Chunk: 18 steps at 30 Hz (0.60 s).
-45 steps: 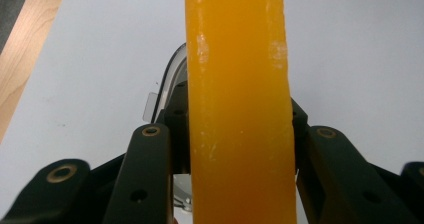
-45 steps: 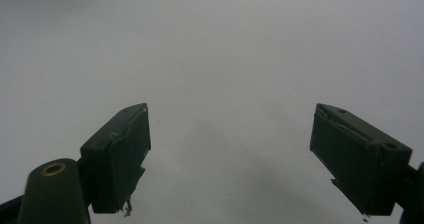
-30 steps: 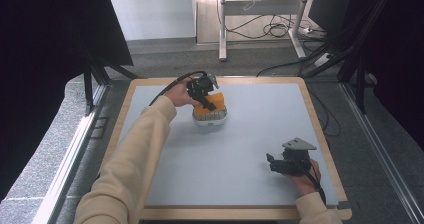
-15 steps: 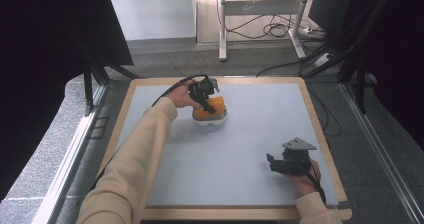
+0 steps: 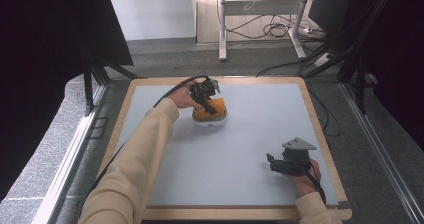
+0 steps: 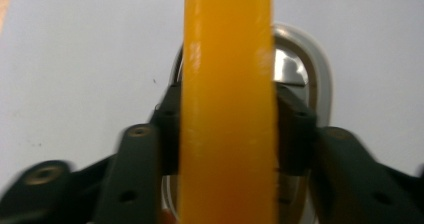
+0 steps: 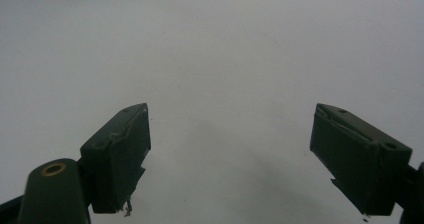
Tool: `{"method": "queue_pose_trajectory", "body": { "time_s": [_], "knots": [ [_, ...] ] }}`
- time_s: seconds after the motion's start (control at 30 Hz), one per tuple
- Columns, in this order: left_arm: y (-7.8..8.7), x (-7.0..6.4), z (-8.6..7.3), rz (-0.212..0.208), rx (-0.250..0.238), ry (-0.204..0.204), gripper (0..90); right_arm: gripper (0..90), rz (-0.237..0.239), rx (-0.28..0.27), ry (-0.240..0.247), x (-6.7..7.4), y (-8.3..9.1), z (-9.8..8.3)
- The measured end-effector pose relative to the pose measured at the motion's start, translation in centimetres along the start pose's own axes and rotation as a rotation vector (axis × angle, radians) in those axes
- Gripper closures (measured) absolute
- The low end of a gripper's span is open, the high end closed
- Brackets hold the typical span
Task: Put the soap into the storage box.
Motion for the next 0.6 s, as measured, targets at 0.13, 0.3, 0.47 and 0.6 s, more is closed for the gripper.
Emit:
{"method": "queue_pose_trajectory", "body": {
  "time_s": [0.13, 0.3, 0.47, 0.6],
  "knots": [
    [0.8, -0.1, 0.3, 0.065, -0.028, -0.017, 38.8, 16.6, -0.002, -0.002, 0.003, 0.1, 0.0, 0.0],
    [1.7, 0.0, 0.8, 0.132, -0.074, -0.023, 34.1, 16.6, -0.001, -0.003, 0.002, 0.1, 0.0, 0.0],
    [3.0, -0.2, 1.4, 0.163, -0.126, -0.006, 33.0, 16.6, -0.003, -0.010, 0.006, 0.1, 0.1, 0.1],
    [3.6, -0.6, 1.5, 0.156, -0.133, 0.009, 31.9, 16.6, -0.004, -0.012, 0.008, 0.1, 0.1, 0.1]
  ]
}}
Point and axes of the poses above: each handheld gripper's, and its own axes: y roughly backward along the jaws, z roughly out of its top, x roughly to its left, the point moved 1 cm from there along -y, roughly forward along the jaws, and after that the axes turned 11 degrees about -x, right-handed, at the moved point
